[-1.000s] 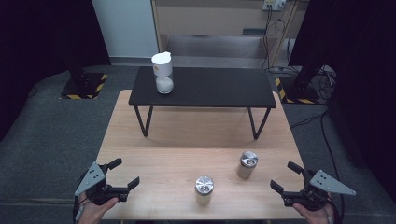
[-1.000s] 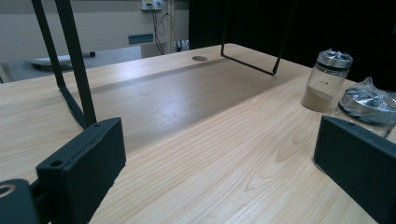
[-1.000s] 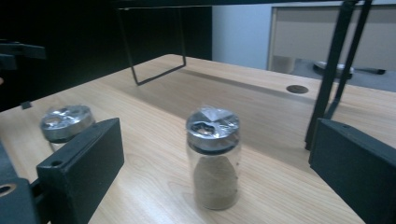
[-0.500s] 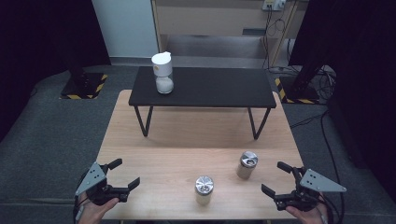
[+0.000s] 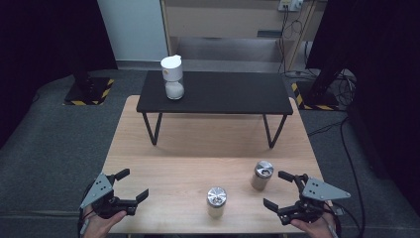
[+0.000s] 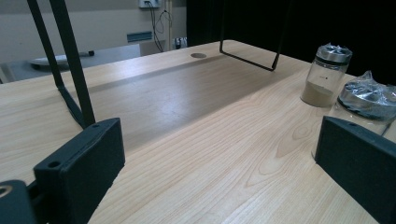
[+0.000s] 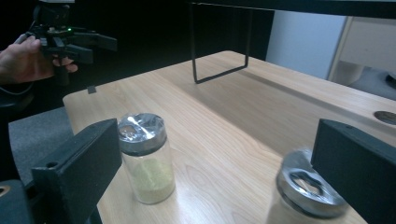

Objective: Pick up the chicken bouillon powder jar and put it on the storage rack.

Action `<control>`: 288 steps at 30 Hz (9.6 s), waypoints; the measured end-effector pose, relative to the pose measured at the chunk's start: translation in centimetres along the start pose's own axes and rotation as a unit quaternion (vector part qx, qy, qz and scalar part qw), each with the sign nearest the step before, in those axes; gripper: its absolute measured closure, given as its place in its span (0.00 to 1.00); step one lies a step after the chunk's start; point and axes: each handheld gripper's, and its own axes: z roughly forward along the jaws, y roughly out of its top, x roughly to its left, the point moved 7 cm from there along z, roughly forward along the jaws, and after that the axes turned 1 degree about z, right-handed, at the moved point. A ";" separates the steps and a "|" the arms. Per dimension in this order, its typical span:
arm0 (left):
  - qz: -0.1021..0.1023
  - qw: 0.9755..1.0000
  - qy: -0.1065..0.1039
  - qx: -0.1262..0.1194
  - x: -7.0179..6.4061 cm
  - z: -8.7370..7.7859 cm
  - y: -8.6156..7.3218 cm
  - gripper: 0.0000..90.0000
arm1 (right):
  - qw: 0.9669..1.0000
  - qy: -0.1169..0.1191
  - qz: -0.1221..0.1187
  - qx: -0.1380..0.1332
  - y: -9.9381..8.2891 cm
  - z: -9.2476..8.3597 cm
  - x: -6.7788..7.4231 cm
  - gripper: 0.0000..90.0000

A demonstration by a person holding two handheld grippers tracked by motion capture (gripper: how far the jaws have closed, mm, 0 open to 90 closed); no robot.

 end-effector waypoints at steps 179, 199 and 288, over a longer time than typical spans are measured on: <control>0.004 1.000 -0.014 0.006 0.0 0.3 -0.1 0.00 | 0.984 0.130 -0.055 0.105 18.0 12.4 -0.4 0.39; 0.002 1.000 -0.015 0.005 0.1 0.2 -0.1 0.00 | 0.987 0.103 -0.053 0.110 22.4 13.8 -1.4 0.39; 0.002 1.000 -0.020 0.005 0.2 0.3 -0.2 0.00 | 0.987 -0.126 -0.002 0.101 27.1 23.6 -8.5 0.40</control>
